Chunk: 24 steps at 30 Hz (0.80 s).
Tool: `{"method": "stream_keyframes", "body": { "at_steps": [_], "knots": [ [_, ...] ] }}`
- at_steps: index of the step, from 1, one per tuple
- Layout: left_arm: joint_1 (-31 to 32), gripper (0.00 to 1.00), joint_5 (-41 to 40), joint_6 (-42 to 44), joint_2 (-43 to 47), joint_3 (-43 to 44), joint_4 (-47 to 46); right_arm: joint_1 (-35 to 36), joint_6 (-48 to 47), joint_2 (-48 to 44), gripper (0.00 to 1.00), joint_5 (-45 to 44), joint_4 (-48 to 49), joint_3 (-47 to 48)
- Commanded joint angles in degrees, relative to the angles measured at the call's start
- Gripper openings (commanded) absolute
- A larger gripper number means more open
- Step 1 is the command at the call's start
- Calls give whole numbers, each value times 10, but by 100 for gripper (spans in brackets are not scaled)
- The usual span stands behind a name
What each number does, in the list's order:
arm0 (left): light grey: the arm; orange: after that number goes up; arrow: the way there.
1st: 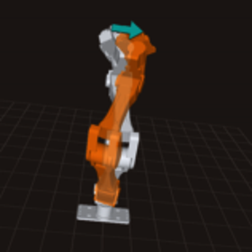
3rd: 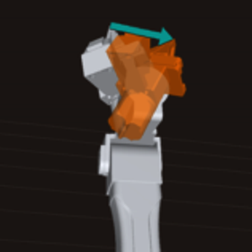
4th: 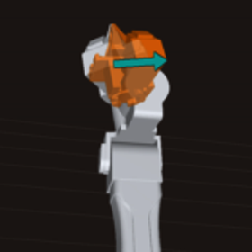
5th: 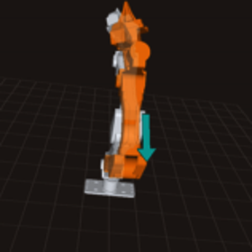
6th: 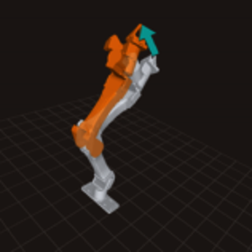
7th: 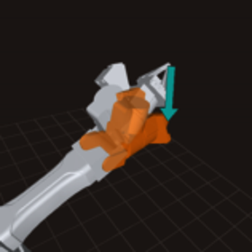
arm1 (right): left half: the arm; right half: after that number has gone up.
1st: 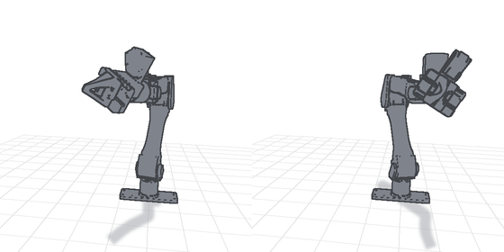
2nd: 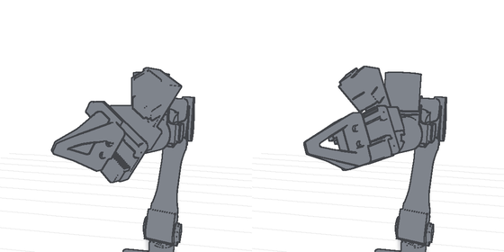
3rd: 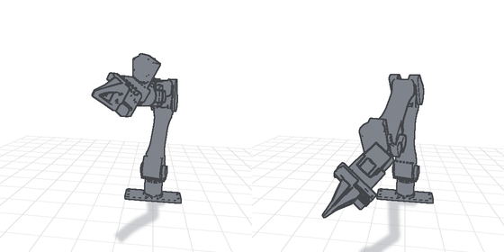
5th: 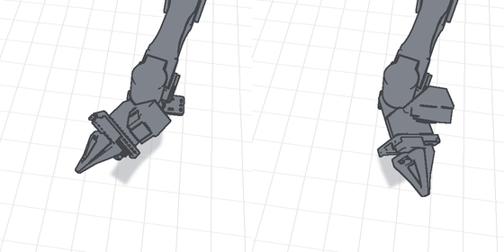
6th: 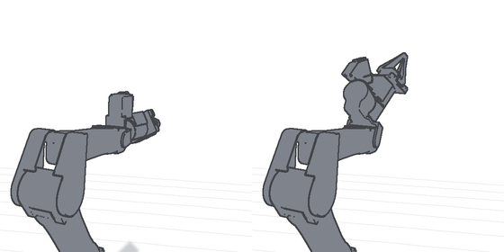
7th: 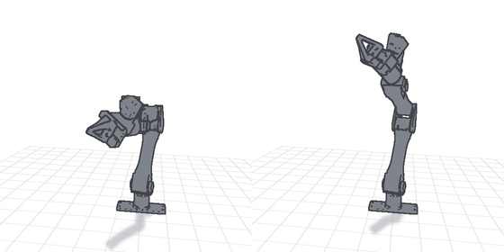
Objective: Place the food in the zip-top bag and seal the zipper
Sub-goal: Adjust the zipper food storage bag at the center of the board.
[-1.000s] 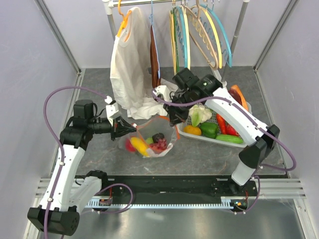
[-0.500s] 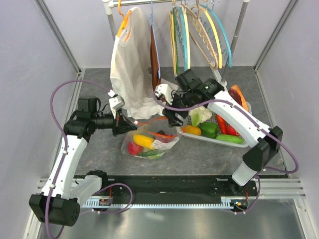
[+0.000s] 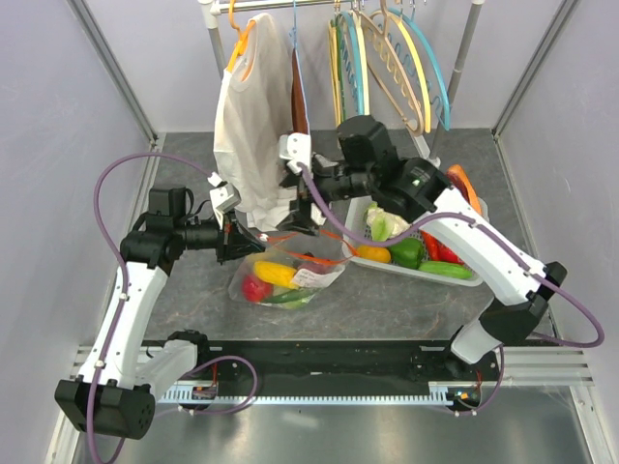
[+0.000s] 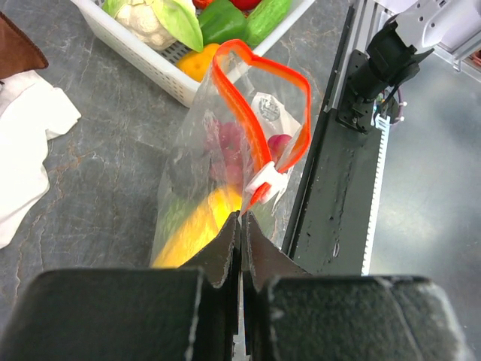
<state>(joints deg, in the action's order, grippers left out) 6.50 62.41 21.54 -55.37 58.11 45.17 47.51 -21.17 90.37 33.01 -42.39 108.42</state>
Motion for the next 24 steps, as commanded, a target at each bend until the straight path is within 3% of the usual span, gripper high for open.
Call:
{"method": "stream_keyframes", "body": {
  "at_steps": [1,9,14,24],
  "knots": [
    [-1,2,6,3,3,29,3,49,24,35,96,2,52,19],
    [-1,2,10,7,10,29,4,89,8,31,93,-51,102,-44],
    [-1,2,11,10,10,31,4,91,-12,43,73,-64,92,-65],
    [-1,2,14,14,12,29,4,92,-32,45,48,-90,88,-113]
  ]
}}
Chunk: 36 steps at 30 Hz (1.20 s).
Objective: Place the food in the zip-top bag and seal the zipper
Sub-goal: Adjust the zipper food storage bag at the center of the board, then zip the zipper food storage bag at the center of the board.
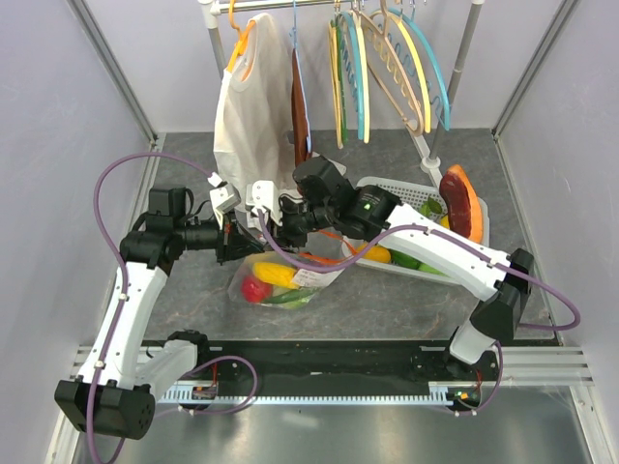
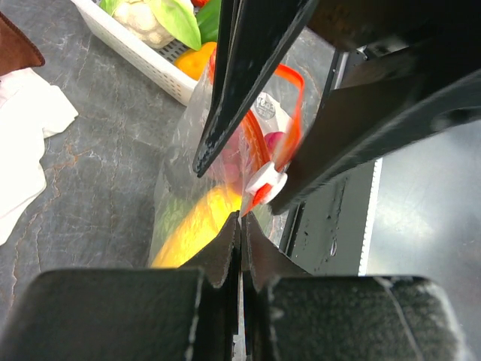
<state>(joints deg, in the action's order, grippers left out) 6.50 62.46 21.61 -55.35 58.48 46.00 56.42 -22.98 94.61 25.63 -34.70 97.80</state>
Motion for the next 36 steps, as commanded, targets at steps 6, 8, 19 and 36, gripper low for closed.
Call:
{"method": "stream_keyframes", "body": {
  "at_steps": [6,8,19,36],
  "knots": [
    [-1,2,12,13,10,25,-4,2,3,2,56,-6,9,-1],
    [-2,2,13,15,10,25,-4,3,9,3,57,6,9,10],
    [-1,2,5,19,8,23,-3,3,22,15,44,12,7,34],
    [-5,2,9,18,13,29,-3,-9,-36,-17,0,-25,-45,-30]
  ]
}}
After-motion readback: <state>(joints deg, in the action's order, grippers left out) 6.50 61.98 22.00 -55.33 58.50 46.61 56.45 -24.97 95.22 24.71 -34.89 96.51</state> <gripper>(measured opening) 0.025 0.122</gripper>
